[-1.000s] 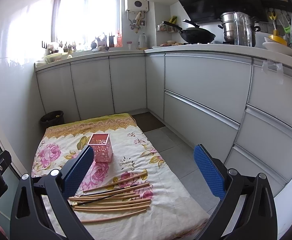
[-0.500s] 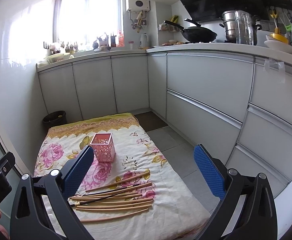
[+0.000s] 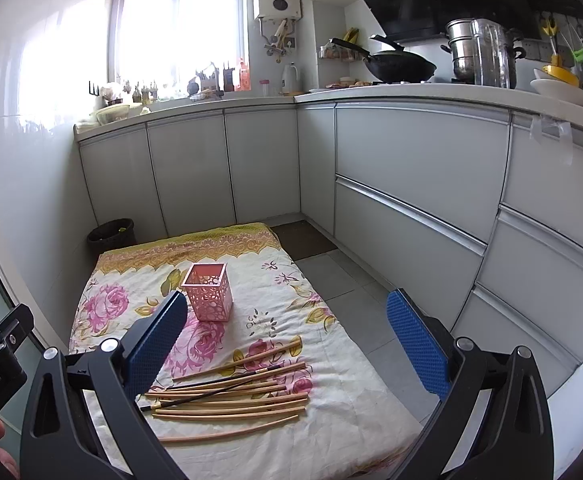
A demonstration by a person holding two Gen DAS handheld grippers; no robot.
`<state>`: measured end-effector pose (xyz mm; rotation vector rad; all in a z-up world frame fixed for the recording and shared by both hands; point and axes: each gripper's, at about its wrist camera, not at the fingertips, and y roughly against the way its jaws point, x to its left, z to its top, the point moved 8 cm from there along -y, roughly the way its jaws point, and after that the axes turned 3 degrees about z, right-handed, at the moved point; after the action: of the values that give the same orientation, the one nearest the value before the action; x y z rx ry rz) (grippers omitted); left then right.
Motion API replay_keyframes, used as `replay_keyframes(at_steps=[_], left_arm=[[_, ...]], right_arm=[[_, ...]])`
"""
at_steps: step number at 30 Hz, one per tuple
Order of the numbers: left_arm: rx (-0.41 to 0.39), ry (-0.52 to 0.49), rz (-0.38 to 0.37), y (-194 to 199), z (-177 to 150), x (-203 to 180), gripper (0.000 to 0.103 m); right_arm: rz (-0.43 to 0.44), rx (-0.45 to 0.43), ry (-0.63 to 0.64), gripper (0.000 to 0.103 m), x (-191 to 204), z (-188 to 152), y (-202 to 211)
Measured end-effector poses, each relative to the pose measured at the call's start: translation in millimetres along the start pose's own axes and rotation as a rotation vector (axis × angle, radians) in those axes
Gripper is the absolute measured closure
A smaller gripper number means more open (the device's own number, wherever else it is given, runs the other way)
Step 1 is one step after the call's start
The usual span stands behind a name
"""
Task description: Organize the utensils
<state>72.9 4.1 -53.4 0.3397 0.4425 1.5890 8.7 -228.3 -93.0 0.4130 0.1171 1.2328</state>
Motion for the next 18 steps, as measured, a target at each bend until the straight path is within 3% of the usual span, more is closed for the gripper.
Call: replay_keyframes(at_steps=[18], left_arm=[[0.011,-0.007,0.001,-3.6,-0.4,-0.2,0.007]], right_arm=[[0.009,0.019,-0.005,0.005,-2.0,-1.7,-7.2]])
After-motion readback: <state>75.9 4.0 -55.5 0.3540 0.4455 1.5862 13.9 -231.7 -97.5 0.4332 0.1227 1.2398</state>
